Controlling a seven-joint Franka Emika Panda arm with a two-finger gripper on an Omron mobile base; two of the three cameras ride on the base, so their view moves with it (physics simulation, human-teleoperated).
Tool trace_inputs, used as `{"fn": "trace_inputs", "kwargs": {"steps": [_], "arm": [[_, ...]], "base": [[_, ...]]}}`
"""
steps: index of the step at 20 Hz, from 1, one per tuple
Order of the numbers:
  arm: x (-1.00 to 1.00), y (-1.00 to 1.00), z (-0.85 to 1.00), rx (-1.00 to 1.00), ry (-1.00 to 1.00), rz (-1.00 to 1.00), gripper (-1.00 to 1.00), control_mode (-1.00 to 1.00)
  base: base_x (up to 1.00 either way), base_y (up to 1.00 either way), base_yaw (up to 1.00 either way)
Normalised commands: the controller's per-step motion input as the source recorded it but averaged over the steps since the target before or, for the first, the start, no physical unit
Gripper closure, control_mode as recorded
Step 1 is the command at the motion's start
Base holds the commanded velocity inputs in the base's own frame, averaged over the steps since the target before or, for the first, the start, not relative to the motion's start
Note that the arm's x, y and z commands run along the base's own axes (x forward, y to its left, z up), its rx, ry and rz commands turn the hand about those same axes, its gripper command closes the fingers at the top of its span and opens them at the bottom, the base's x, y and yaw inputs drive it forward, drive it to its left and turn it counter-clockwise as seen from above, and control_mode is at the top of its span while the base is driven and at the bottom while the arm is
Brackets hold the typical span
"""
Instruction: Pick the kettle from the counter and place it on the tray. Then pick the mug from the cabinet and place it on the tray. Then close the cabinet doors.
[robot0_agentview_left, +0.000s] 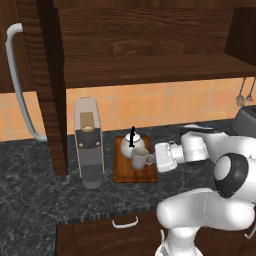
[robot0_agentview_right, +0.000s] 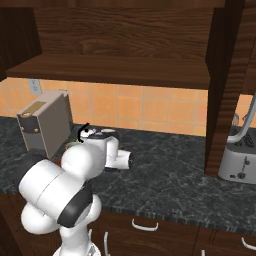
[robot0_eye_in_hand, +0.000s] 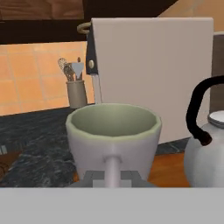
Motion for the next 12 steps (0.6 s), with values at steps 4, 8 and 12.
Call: {"fn": "trace_inputs", "kwargs": {"steps": [4,8,12], "arm": [[0.33,0.25,-0.35,0.0,0.0,0.0,1.0,-1.0],[0.39,0.11,-0.42,0.0,0.0,0.0,1.0,-1.0],[0.31,0.05,-0.51,0.0,0.0,0.0,1.0,-1.0]], "base": [[0.0,0.0,0.0],[0.0,0.0,0.0],[0.0,0.0,0.0]]}}
